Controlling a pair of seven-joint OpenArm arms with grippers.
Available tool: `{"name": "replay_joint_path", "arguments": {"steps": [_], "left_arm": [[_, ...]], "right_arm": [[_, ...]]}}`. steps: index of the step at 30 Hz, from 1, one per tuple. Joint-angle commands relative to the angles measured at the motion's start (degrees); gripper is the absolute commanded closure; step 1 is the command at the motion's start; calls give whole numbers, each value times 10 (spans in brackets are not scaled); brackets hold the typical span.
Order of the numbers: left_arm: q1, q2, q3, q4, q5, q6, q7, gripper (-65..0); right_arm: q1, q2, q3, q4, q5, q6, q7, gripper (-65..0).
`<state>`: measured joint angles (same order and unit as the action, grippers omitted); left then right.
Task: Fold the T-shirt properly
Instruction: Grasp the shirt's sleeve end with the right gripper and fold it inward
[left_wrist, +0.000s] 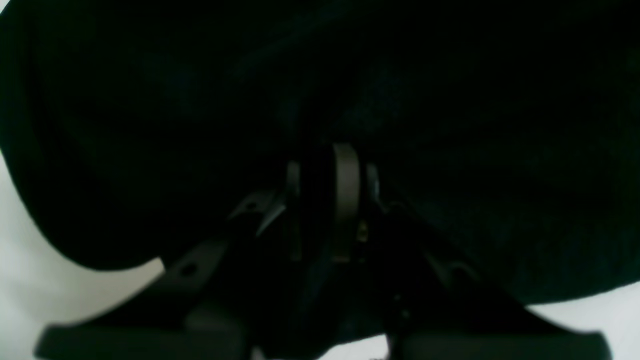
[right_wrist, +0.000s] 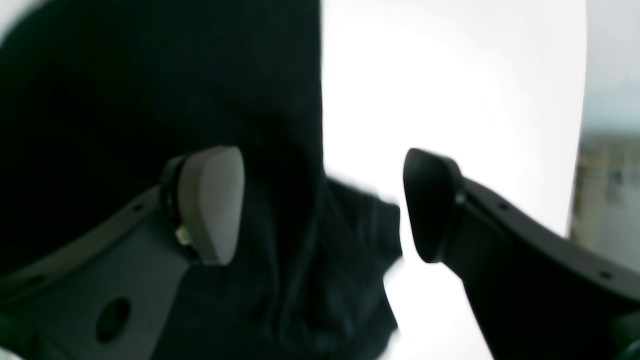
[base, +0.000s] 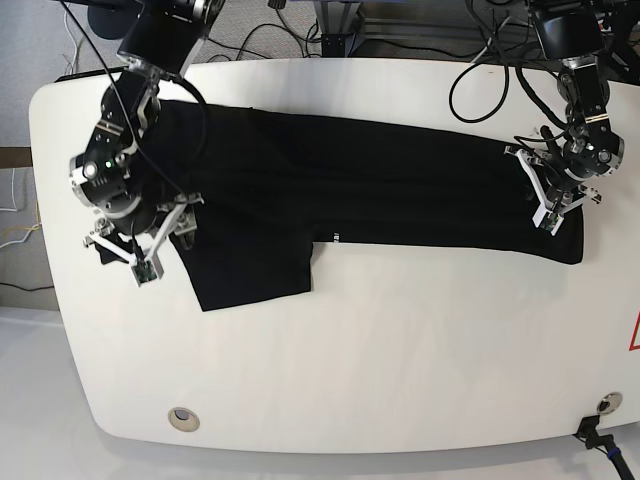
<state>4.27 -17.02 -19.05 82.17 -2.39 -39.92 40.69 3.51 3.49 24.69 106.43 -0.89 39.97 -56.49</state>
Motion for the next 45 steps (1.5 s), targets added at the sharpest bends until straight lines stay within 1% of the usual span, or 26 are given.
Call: {"name": "replay_joint_path", "arguments": {"steps": [1,4,7,10,12,15,17,20,25,28,31,35,37,40,41,43,45], "left_arm": [[3,-4,0,-1,19,-1,28,-56],[4,-4,0,-1,19,-1,28,-56],[5,-4,0,-1,19,-1,28,-56],[6,-4,0,0,19,-1,28,-56],[6,-4,0,0,19,-1,28,-56],[6,-3,0,0,19,-1,28,-56],[6,-3,0,0,19,-1,28,-56],[6,-4,0,4,19,-1,28,-56],[6,-4,0,4,19,-1,28,-56],[6,-4,0,4,19,-1,28,-56],[6,-4,0,4,19,-1,28,-56],[6,-4,0,4,19,-1,28,-56],[6,-4,-2,4,19,-1,28,-56],[6,-4,-2,4,19,-1,28,-56],[6,-4,-2,4,19,-1,28,-56],[6,-4,-2,4,19,-1,28,-56],[6,-4,-2,4,19,-1,28,-56]], "right_arm": [[53,5,2,-61,-3,0,11,-482],[98,6,2,-167,-5,0,52,-482],[135,6,3,-263,-7,0,109,-482],[164,8,2,-326,-4,0,139,-482],[183,18,1,-371,-3,0,167,-482],[212,24,1,-452,-8,0,217,-482],[227,39,1,-506,-3,0,242,-482],[231,44,-1,-538,-3,0,273,-482],[217,34,-6,-539,-3,0,266,-482],[209,18,-36,-537,-3,0,266,-471],[200,7,-42,-537,-3,0,266,-391],[200,6,-42,-537,-3,0,266,-263],[200,6,-42,-537,-3,0,266,-184],[200,6,-42,-537,-3,0,266,-21],[200,6,-42,-536,-3,0,266,0],[200,6,-42,-507,-3,0,253,0],[198,0,-42,-451,-2,0,203,0]]}}
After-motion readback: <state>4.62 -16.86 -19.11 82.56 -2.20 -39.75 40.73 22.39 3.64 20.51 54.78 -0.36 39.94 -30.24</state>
